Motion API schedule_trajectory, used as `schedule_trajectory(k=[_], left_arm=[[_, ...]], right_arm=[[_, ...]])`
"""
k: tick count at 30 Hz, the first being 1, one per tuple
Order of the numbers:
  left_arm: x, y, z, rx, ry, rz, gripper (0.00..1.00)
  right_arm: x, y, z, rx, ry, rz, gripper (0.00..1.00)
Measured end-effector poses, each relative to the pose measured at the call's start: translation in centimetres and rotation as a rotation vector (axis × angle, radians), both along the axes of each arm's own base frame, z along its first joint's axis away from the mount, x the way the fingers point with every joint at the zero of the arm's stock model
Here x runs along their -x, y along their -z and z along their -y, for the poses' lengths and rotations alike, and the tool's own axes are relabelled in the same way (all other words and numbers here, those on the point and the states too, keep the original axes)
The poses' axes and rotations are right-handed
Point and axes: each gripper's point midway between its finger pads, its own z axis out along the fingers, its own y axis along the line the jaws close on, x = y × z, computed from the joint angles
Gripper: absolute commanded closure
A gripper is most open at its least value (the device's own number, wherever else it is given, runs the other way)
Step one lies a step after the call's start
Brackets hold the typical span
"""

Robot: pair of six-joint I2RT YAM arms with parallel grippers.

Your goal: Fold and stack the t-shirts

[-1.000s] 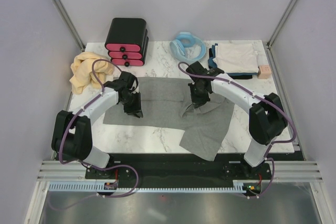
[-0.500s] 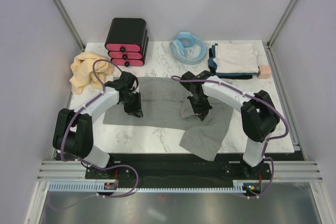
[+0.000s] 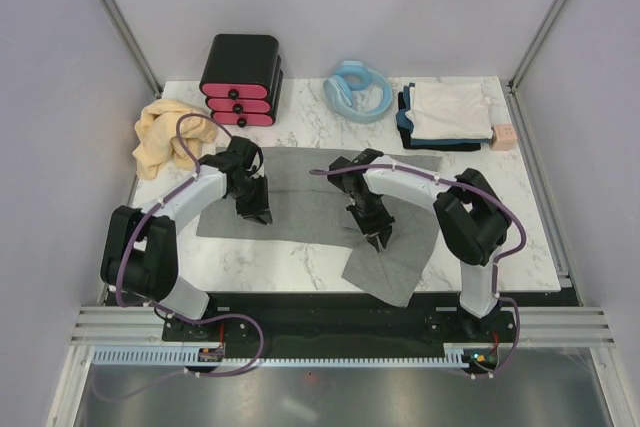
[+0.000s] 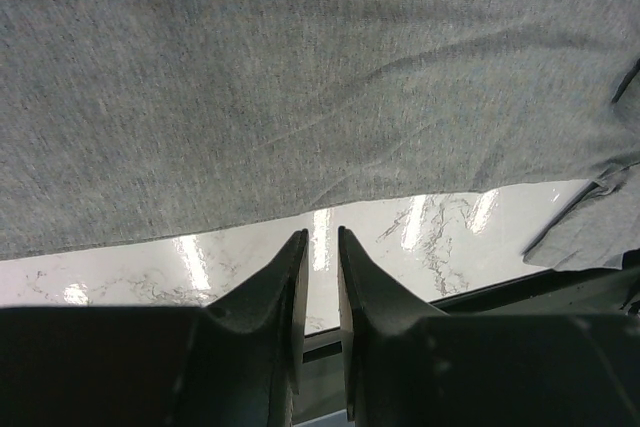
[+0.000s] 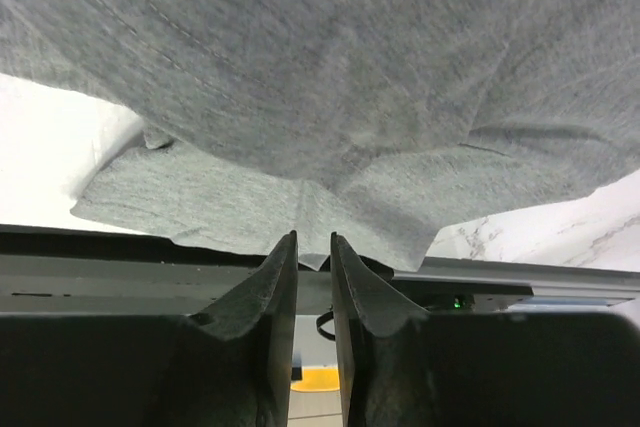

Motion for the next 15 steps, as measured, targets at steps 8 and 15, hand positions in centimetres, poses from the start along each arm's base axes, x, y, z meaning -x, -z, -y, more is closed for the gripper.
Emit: schedule_trajectory(k=[8,15], left_arm=[[-0.3,0.0,-0.3,-0.001,-0.014,0.007,0.73],[-4.7,-1.8,-1.5,-0.002,-0.091,0.092,0.72]], right_arm=[[-4.0,-4.7,-1.0,-0.074,0.037,0.167,0.74],[-10.7,-4.9,2.5,-0.087,0.195,0.325,0.75]])
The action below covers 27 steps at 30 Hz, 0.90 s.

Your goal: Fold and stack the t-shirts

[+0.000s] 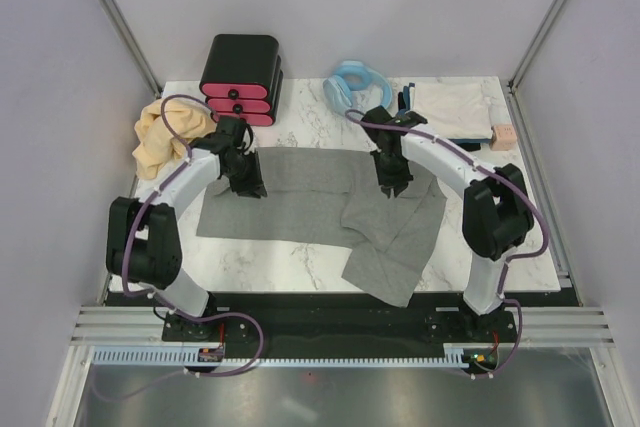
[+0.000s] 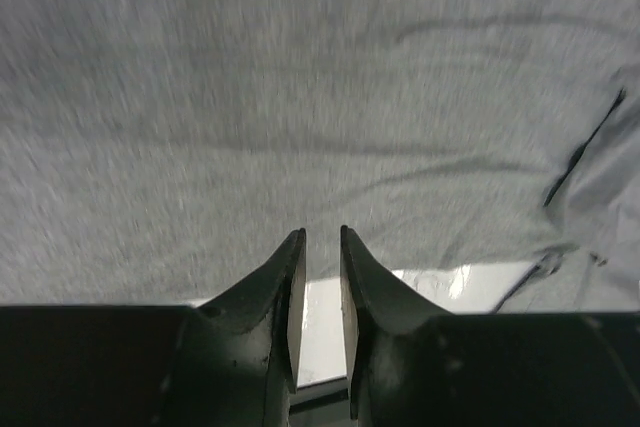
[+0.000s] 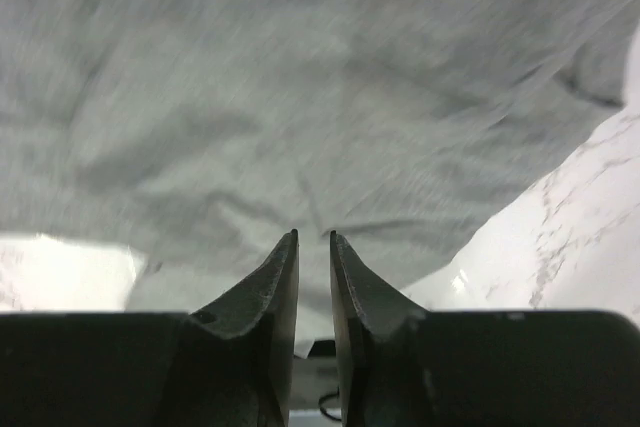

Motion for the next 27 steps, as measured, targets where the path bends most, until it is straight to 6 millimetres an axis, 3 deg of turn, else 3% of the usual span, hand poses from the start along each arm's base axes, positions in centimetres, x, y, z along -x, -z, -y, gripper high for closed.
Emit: schedule_trajectory(k=[6,9,11,12,14,18,27], left_arm=[[-6.9,-1.5,-0.1,-0.005,-0.048,0.092,0.74],[-10.4,-0.5,-0.3,-0.028,-0.07,0.101,0.76],[-11.9,0.9,-0.8,-0.048,-0.089,0.086,0.82],[-12.5,1.7,-1.1,-0.058,-0.1,0.071,0.9],[-13.6,3.4,-2.0,-0.081,-0.124,0.032,0.98],[-15.3,5.9,-3.5,-0.138,-0.162,-0.025,0.98],[-15.7,5.8,-5.6,-0.224,-0.227,-0.079,0.98]], right_arm=[[-7.3,4.1,6.2,0.079,0.182,0.04,0.78],[-9.5,6.4,7.7,0.129,0.207,0.044,0.81],[-10.6,7.5,7.9,0.151,0.206,0.049,0.84],[-11.0,7.6,8.1,0.164,0.201,0.046,0.87],[-11.9,7.6,8.2,0.176,0.197,0.061,0.94],[-12.8,7.7,9.0,0.205,0.204,0.075,0.98],[-13.6,7.7,12.4,0.215,0.263,0.062,0.95]])
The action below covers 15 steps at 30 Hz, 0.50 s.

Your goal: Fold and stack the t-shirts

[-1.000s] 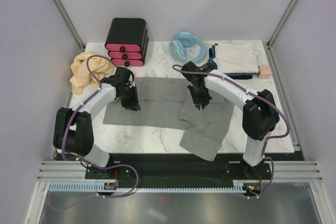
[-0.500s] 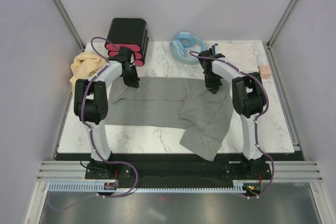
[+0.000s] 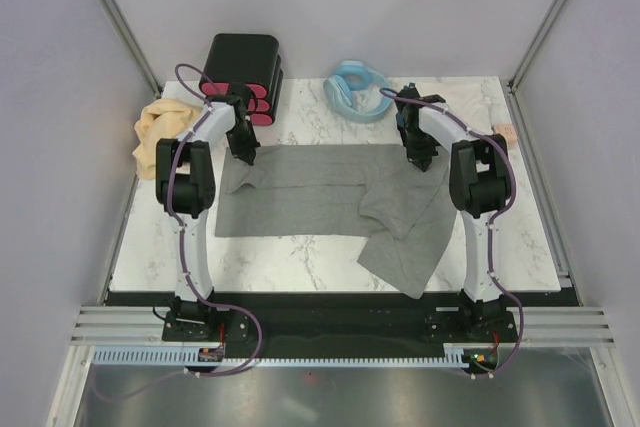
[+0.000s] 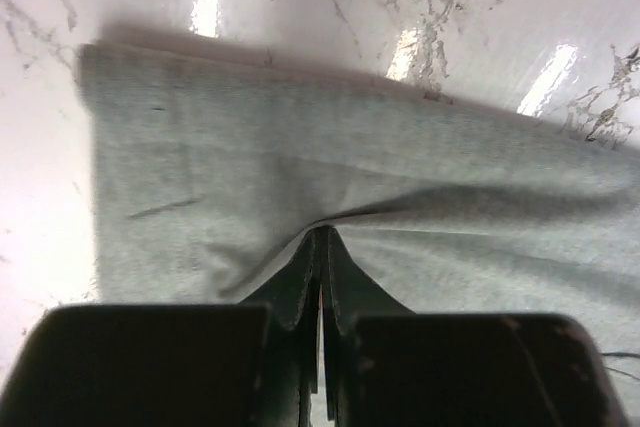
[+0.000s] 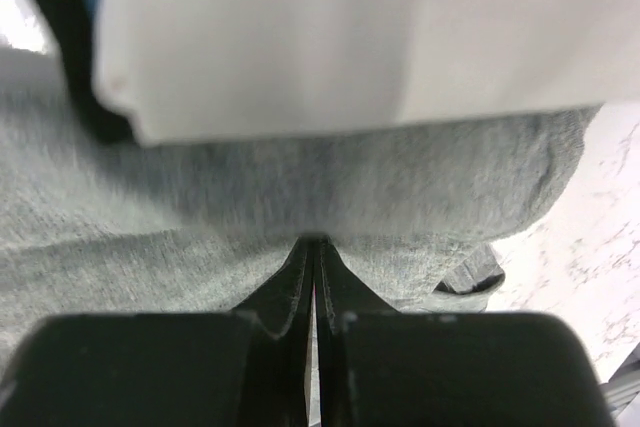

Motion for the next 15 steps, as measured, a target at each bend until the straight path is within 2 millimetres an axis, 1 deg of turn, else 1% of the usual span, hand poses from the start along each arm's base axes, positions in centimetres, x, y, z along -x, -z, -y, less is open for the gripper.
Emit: schedule_trajectory(k=[4,6,8,10,12,14,15], left_arm=[[0.2,-0.4,-0.6,-0.035,-0.009,-0.038,0.98],[0.3,-0.6,-0.8,-0.05,-0.011,-0.053,0.98],[0.3,-0.8,-1.0,-0.06,-0.013,-0.059,0.98],[0.3,-0.9,-1.1,-0.062,-0.014,-0.062,0.98],[0.2,-1.0,-1.2,-0.064,-0.016,-0.06,0.96],[0.1,-1.1,-1.3,-0.066,-0.017,-0.058,0.93],[0.1,-1.1,-1.4,-0.068,-0.017,-0.057,0.93]], right_arm=[[-0.8,0.0,1.2,-0.003,0.017,-0.01,0.89],[-1.0,0.0,1.5,-0.004,0.018,-0.015,0.84],[-1.0,0.0,1.5,-0.009,0.014,-0.028,0.8],[-1.0,0.0,1.6,-0.014,0.007,-0.036,0.78],[-1.0,-0.1,1.5,-0.025,0.003,-0.039,0.75],[-1.0,-0.2,1.3,-0.046,0.002,-0.038,0.74],[-0.9,-0.2,1.1,-0.061,0.001,-0.036,0.73]])
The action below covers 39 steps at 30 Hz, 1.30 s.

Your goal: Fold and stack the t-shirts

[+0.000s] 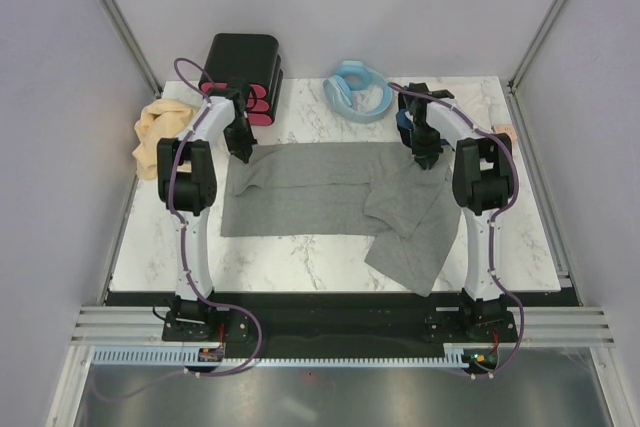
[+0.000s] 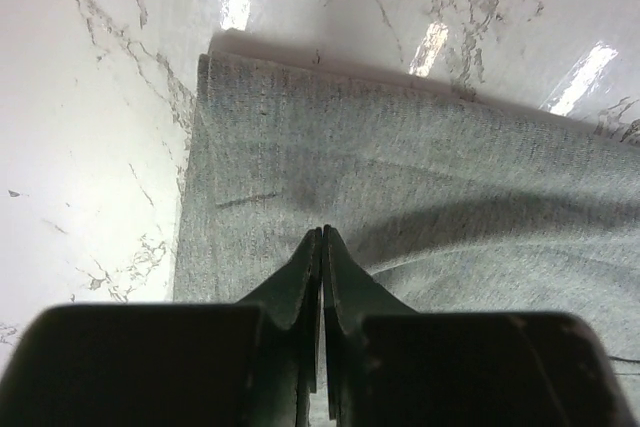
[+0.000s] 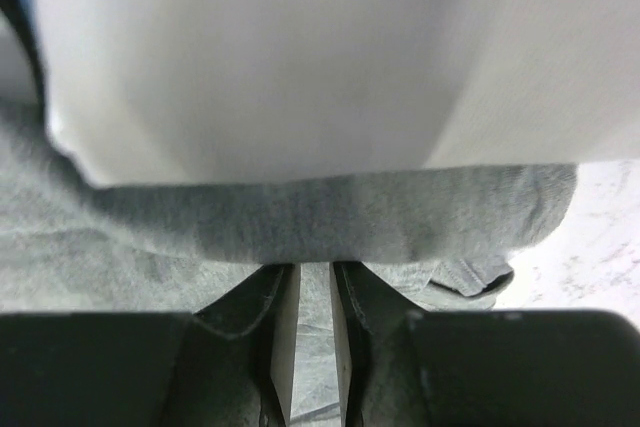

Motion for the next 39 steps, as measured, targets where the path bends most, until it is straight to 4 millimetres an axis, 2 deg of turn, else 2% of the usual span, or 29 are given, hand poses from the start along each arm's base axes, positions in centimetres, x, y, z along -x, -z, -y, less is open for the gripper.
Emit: schedule_trajectory(k=[8,14,17,22,34,39], left_arm=[[0.0,0.1,-0.3,-0.013,0.005,0.001,0.94],[0.0,0.2,-0.7,-0.033,0.005,0.012,0.93],[0.1,0.1,-1.1,-0.042,-0.001,0.012,0.93],[0.3,0.1,-1.7,-0.047,-0.011,0.002,0.93],[0.4,0.0,-2.0,-0.06,-0.008,-0.002,0.94],[0.5,-0.1,-2.5,-0.069,-0.015,-0.005,0.94]], right_arm=[[0.7,0.1,-2.1,-0.097,-0.02,-0.013,0.75],[1.1,0.2,-4.2,-0.096,-0.058,-0.015,0.74],[1.2,0.0,-4.5,-0.076,-0.056,-0.005,0.74],[1.2,0.0,-3.9,-0.05,-0.035,0.0,0.74],[1.3,-0.5,-0.3,0.064,0.042,0.003,0.74],[1.1,-1.0,0.0,0.069,0.048,0.01,0.73]])
